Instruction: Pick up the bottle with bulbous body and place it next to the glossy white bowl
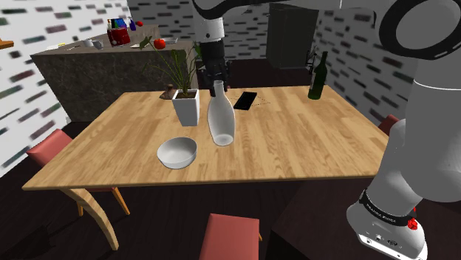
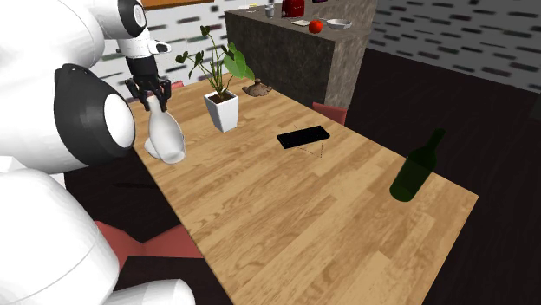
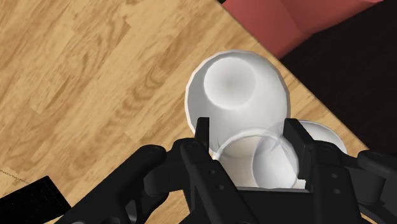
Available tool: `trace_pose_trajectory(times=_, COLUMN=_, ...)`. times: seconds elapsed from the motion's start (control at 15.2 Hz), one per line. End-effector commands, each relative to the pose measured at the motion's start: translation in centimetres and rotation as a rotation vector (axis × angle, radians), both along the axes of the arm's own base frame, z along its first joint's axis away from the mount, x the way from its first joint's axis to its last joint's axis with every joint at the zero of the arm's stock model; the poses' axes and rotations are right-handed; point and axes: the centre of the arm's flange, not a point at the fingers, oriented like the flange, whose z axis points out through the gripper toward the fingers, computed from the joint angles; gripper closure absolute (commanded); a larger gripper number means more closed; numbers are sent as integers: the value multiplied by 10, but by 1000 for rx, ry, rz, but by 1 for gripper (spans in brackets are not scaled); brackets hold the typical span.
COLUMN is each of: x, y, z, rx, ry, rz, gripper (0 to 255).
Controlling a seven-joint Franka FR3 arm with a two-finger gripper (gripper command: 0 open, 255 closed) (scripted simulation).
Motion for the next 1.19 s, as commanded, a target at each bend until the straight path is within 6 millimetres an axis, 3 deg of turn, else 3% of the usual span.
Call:
trace_pose_trajectory(times=0.0, x=0, y=2, z=-9, rx=0, ry=-1, rz=-1, gripper=255)
trace_pose_trajectory(times=1.12, x=0, y=2, z=-98, rx=0, ry=-1, rz=-1, gripper=255)
